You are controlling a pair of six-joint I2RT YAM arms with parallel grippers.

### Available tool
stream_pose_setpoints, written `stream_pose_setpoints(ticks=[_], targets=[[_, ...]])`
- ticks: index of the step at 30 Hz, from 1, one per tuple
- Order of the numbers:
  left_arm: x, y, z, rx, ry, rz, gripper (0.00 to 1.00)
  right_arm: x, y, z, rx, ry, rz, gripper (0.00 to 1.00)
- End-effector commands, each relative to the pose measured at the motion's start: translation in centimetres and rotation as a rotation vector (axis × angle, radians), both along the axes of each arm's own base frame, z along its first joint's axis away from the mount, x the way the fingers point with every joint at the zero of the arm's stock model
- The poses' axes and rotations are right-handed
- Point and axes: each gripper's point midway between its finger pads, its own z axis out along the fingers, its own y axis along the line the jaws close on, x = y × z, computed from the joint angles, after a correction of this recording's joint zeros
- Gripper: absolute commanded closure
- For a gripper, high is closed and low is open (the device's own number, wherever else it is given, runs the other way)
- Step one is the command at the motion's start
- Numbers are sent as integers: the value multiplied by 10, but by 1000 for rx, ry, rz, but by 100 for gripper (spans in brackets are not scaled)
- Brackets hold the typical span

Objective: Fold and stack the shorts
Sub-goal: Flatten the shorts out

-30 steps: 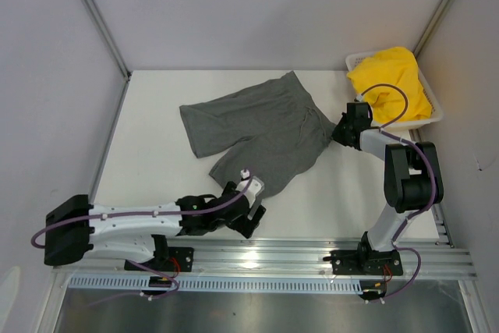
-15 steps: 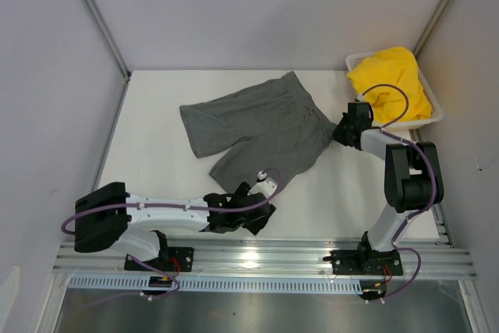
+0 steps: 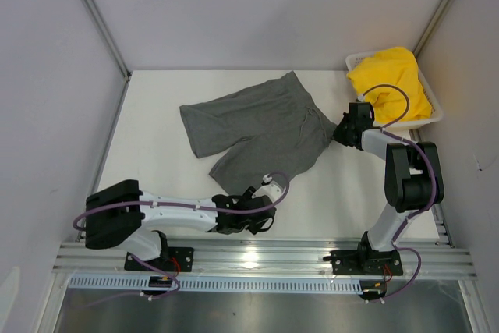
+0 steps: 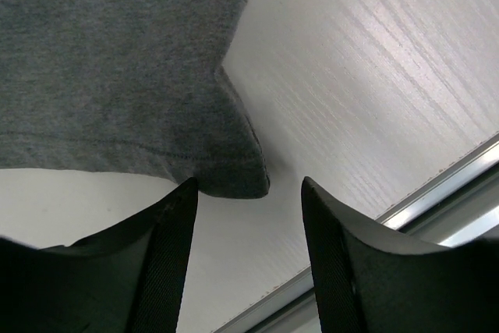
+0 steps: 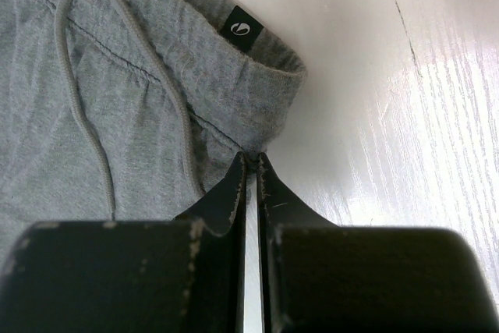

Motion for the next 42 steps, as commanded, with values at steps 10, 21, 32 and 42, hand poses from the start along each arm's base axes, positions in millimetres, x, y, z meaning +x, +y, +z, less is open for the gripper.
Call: stream_pose_setpoints(ticks=[10,21,32,42], targets=[[-1,-3,-22,139,-13,-11,100,1,-5,0,-18,6,5,100],[-48,32,-14,185,59,-83,100,8,-3,1,-13,34,25,70],[-52,26,-9,153,67,-86,100,8,-4,-1,90,15,22,57],[-51,18,-6,125,64,-94,100,10,11,-11,177,12,52,60]])
